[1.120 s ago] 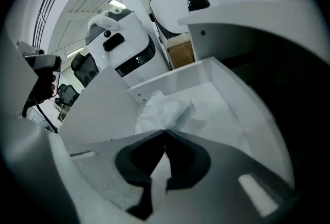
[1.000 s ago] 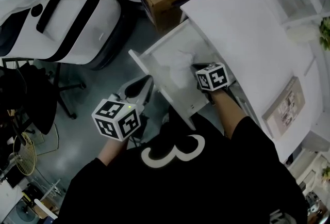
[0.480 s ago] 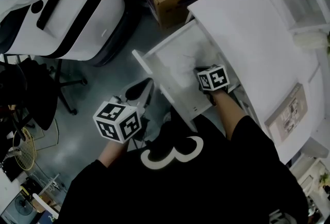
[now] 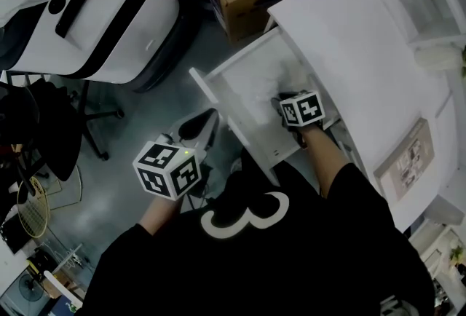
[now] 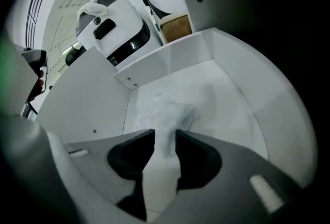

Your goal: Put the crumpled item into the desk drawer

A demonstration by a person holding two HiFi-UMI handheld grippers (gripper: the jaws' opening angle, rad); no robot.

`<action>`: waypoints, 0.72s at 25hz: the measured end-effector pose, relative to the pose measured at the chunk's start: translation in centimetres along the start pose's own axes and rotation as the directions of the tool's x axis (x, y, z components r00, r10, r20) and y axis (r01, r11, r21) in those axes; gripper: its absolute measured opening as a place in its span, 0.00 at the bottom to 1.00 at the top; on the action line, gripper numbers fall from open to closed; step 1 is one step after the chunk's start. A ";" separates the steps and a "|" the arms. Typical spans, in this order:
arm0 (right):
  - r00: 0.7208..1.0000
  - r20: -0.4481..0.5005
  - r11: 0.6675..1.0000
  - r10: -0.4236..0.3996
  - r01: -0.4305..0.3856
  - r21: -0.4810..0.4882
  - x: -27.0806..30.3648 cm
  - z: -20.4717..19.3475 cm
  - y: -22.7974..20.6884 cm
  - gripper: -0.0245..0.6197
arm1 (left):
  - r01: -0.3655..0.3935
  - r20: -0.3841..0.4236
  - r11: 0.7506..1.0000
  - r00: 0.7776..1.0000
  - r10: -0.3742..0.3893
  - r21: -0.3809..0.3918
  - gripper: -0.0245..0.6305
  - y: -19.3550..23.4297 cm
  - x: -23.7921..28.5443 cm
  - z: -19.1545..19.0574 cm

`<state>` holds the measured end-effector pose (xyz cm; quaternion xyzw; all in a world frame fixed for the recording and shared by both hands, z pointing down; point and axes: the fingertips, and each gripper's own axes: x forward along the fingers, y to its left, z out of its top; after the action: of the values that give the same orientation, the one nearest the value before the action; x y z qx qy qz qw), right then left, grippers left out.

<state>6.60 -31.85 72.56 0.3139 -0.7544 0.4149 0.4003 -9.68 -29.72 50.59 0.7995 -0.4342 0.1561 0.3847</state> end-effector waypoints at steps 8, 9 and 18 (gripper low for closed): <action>0.995 0.093 1.000 -0.026 0.024 0.019 -3.3 0.8 0.6 0.34 | 0.026 0.016 0.999 1.000 -0.026 0.024 0.05 -1.5 -0.7 -0.3; 0.993 0.113 0.999 -0.021 0.018 0.026 -4.1 0.9 1.0 0.34 | 0.032 0.019 0.999 0.999 -0.032 0.027 0.05 -1.7 -0.9 -0.3; 0.933 0.352 0.997 0.076 -0.083 0.005 -13.8 2.5 7.0 0.34 | 0.094 0.041 0.992 0.994 -0.098 0.087 0.05 -5.5 -3.5 -1.0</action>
<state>6.81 -28.89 57.15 0.3561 -0.8216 0.3756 0.2390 -7.15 -25.19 46.59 0.8383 -0.3969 0.1376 0.3475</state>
